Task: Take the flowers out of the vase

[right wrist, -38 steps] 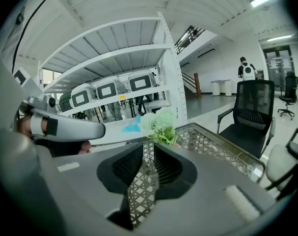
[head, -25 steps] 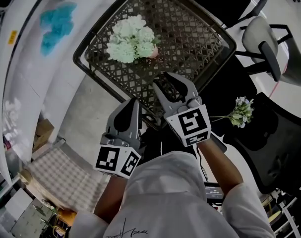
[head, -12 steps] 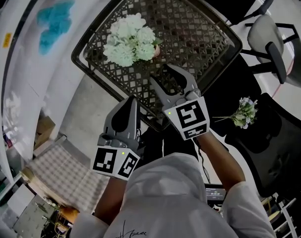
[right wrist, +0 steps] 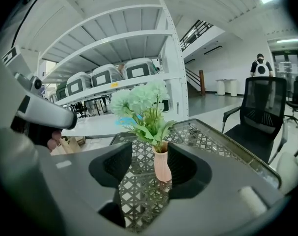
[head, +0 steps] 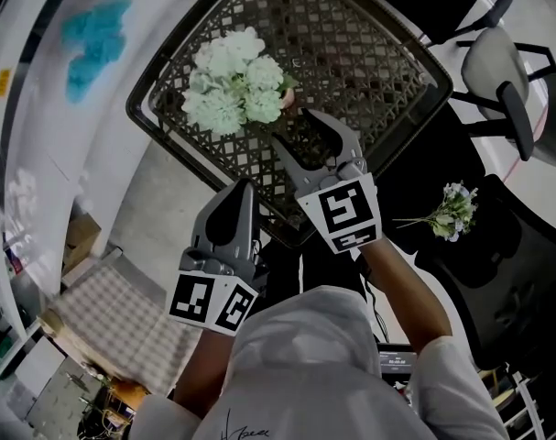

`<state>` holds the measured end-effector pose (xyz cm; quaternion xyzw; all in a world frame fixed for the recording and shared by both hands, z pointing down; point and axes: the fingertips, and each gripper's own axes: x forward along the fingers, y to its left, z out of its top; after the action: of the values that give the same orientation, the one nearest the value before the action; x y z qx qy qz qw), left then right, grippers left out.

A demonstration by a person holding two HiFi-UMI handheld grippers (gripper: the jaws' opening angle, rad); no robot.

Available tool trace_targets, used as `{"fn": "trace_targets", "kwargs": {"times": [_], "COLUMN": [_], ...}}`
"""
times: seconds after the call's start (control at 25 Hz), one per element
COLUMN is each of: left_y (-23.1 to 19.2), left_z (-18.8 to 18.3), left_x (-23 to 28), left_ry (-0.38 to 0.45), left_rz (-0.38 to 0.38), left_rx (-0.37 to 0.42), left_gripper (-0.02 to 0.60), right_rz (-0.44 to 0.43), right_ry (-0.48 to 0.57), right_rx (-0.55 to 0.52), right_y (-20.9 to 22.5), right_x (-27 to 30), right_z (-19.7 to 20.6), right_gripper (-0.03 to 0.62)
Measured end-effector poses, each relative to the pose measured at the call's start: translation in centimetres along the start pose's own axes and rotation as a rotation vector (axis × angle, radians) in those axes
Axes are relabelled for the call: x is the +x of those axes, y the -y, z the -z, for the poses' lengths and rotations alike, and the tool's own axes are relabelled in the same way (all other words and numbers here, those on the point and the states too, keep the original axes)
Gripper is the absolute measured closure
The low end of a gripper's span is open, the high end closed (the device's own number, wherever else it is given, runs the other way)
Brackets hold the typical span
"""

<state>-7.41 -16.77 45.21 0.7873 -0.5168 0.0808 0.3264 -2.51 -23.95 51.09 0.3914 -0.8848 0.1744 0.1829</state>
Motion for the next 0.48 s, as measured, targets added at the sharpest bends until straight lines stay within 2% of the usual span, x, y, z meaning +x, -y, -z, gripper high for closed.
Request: {"fn": "trace_targets", "kwargs": {"times": [0.48], "left_y": [-0.9], "left_z": [0.5], "left_x": [1.3], "left_ry": [-0.017], "left_rz": [-0.024], "left_rx": [-0.011], "left_gripper": [0.58], "right_rz": [0.006], "right_ry": [-0.02], "right_rx": [-0.068], "right_y": [1.1], "right_x": [2.6], "right_z": [0.6], "right_gripper": [0.336]}}
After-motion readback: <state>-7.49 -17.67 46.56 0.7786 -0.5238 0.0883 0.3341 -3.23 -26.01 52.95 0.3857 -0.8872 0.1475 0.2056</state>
